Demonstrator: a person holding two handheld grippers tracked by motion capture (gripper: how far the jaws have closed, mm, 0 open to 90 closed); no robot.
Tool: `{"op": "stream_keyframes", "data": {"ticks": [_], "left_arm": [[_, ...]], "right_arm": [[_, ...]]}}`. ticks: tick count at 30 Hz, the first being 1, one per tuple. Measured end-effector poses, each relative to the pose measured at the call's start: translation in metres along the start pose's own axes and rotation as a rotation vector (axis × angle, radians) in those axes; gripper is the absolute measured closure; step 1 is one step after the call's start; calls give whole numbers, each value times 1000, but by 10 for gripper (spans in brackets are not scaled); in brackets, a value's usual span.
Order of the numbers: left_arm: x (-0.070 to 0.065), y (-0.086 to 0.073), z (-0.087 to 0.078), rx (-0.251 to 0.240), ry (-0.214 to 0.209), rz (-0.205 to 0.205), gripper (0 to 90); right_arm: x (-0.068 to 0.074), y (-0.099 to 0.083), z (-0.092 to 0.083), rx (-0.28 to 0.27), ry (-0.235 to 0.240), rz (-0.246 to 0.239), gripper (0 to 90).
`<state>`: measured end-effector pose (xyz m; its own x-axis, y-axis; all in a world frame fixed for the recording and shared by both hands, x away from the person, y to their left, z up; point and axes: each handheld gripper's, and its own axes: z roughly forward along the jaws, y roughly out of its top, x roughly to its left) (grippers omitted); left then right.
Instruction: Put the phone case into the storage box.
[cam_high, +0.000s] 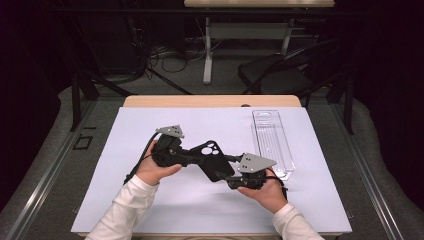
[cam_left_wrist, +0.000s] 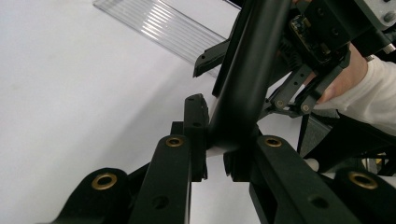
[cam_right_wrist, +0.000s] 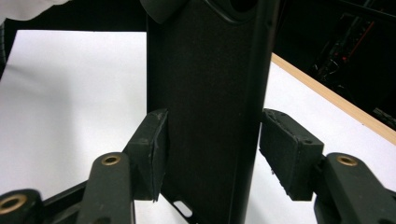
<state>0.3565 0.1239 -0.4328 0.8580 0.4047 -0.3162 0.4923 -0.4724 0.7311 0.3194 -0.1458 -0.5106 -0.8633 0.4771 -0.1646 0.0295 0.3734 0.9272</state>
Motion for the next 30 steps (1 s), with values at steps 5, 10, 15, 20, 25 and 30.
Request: {"op": "stream_keyframes", "data": {"ticks": [5, 10, 15, 20, 25, 30], "left_arm": [[2, 0, -2, 13, 13, -11, 812], [3, 0, -3, 30, 27, -18, 813], [3, 0, -3, 44, 33, -18, 813], [4, 3, -6, 47, 38, -18, 812], [4, 7, -6, 59, 43, -14, 812], [9, 8, -8, 62, 44, -30, 812]], "right_arm": [[-1, 1, -1, 9, -29, -8, 392], [-1, 3, -3, 22, -59, -30, 387], [0, 6, -4, 41, -92, -54, 378], [1, 9, -6, 61, -125, -69, 390], [1, 12, -8, 90, -166, -78, 385], [0, 16, -8, 86, -180, -63, 326]]}}
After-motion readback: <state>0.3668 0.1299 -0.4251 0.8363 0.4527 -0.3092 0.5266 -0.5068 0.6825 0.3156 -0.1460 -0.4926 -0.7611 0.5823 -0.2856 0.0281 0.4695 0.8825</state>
